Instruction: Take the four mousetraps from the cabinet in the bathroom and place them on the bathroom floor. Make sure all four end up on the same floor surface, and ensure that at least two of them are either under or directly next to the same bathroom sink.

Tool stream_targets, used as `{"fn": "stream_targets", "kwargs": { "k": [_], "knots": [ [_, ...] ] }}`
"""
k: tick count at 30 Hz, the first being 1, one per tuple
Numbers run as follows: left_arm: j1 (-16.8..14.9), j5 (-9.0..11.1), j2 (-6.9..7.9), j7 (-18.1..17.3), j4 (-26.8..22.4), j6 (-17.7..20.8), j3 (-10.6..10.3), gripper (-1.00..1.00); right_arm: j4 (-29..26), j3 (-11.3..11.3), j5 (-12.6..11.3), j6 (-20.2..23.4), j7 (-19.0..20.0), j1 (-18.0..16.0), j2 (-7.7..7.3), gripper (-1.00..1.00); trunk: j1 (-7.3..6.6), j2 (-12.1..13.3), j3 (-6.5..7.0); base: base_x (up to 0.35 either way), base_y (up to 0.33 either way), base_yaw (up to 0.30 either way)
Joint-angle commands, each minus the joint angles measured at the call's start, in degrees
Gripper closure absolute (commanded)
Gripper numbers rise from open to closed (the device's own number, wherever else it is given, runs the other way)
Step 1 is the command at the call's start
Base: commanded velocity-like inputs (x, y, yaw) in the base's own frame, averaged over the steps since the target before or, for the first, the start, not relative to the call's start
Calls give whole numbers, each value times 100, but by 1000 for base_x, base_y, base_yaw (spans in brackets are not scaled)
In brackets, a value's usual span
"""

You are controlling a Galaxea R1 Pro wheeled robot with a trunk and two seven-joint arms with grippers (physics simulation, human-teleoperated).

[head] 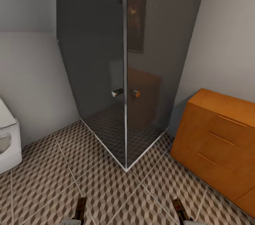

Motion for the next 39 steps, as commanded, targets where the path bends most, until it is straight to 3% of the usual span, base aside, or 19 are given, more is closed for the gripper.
{"fn": "stream_targets", "kwargs": {
  "k": [1, 39],
  "knots": [
    [-7, 45, -4, -15, 18, -20, -32, 100, 0, 34, -19, -14, -39, -2, -6, 100, -2, -3, -5, -148, 15, 282],
    [-7, 43, -4, -15, 18, -20, -32, 100, 0, 34, -19, -16, -39, -2, -4, 100, -2, -3, -5, -152, 97, 282]
  ]
}}
